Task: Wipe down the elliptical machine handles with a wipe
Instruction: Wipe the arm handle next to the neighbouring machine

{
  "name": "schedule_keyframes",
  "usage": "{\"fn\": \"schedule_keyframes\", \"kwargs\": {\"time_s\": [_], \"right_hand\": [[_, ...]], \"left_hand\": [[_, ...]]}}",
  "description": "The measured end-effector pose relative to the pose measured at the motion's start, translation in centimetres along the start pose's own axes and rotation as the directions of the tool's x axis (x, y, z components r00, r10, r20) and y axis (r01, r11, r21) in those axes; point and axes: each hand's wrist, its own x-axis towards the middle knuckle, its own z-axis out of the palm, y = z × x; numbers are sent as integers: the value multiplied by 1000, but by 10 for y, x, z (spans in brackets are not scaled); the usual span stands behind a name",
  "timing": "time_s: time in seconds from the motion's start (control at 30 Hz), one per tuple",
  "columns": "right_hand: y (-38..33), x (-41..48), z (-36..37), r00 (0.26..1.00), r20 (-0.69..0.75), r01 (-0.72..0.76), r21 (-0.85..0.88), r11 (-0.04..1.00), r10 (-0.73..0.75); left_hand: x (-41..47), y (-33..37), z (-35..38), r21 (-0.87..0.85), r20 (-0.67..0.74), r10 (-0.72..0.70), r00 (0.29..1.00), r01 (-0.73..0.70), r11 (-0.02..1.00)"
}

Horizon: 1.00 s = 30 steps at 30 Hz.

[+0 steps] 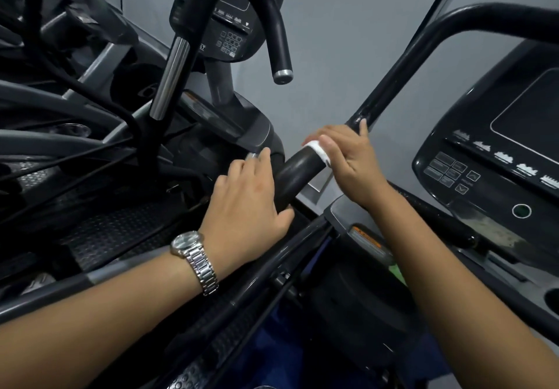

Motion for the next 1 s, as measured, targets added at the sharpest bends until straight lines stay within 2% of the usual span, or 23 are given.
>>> {"fn": "schedule_keyframes", "kwargs": {"time_s": [0.07,0.17,0.33,0.47,0.63,0.77,0.8,0.93,1.0], "right_hand": [[-8,-6,4,1000,4,20,2,1000,-20],[-5,-25,4,991,-25,134,29,991,-134],[4,-18,2,986,-152,-40,146,989,62],[1,-39,12,985,-168,56,175,983,-26],[19,-28,7,955,-213,-145,261,954,204],[11,-43,18,973,-228,21,244,969,36],[18,-44,16,972,-232,22,234,972,34],[33,-19,5,948,-229,-163,244,956,221],[18,-16,11,960,-206,-128,276,953,189]], "left_hand": [[0,-1,0,-1,-3,3,1000,-3,1000],[-1,-1,1,-9,0,9,1000,-9,1000],[-1,0,-1,-10,2,17,1000,-17,1000],[-1,1,-2,-7,12,9,1000,-9,1000],[-1,2,-2,3,12,0,1000,0,1000],[-1,3,-3,8,8,-7,1000,7,1000],[-1,4,-3,14,7,-7,1000,7,1000],[-1,4,-3,25,11,-19,1000,19,1000],[-1,4,-3,26,11,-24,1000,24,999]]}}
